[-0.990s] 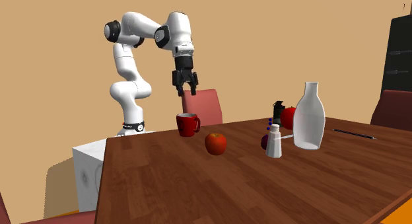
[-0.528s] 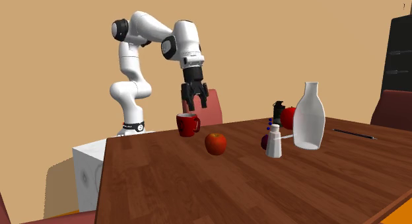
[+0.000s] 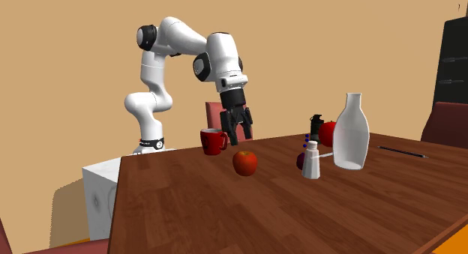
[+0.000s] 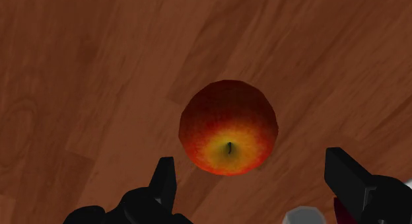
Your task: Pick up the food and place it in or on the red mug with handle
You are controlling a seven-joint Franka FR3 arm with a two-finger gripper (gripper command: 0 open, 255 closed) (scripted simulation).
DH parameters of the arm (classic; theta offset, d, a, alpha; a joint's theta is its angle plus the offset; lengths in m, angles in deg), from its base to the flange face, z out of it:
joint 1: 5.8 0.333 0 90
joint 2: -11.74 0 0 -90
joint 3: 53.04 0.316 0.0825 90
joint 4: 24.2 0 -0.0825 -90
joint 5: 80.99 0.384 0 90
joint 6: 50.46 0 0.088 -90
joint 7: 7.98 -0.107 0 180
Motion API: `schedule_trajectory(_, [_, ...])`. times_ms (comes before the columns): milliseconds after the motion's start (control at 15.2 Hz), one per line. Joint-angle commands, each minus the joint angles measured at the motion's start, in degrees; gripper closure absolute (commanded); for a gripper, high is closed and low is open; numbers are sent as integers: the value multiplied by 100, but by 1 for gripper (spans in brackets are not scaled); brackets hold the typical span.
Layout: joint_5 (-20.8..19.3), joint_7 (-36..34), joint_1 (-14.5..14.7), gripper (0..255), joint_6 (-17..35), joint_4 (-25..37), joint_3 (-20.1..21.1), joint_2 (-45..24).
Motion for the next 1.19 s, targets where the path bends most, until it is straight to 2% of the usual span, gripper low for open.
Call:
schedule_trajectory(0, [166,115,-73,0,70,450,35,-453])
schedule_trajectory(528, [304,204,-118,0,449,547,115,-931])
schedule_trajectory(1056, [303,203,-118,0,449,547,115,-930])
schedule_trajectory(1122, [303,203,-118,255,449,547,115,-930])
